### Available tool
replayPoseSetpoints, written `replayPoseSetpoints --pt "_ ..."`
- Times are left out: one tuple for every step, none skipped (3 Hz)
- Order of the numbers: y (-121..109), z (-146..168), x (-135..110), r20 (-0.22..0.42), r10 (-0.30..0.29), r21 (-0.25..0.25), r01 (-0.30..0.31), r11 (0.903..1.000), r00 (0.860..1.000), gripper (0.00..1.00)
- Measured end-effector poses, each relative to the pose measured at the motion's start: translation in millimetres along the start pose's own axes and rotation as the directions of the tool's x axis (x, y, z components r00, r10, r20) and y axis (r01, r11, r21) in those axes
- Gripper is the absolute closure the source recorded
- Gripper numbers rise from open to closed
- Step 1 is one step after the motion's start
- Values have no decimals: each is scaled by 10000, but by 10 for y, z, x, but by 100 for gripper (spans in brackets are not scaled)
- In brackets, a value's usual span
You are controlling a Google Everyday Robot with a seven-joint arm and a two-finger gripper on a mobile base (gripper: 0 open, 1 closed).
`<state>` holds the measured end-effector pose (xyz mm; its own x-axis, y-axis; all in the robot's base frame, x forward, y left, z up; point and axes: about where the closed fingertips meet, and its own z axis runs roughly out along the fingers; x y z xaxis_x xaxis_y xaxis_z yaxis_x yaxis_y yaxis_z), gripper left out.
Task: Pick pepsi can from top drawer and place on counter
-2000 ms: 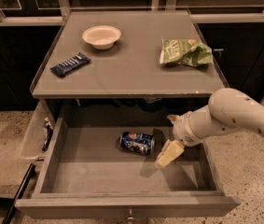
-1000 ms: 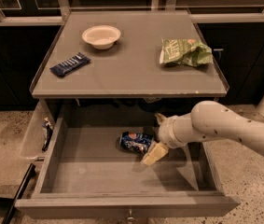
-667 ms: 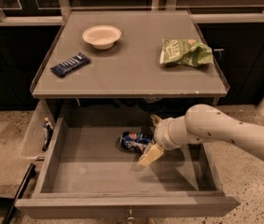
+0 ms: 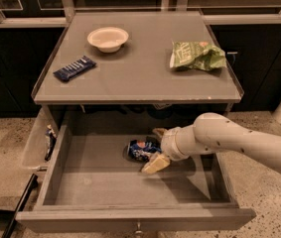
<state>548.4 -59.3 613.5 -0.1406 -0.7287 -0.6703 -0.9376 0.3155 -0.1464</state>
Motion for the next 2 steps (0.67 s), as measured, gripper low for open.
replayPoseSetpoints --pt "0 0 0 0 0 -1 0 10000 10000 42" --pt "0 0 0 0 0 -1 0 10000 10000 65"
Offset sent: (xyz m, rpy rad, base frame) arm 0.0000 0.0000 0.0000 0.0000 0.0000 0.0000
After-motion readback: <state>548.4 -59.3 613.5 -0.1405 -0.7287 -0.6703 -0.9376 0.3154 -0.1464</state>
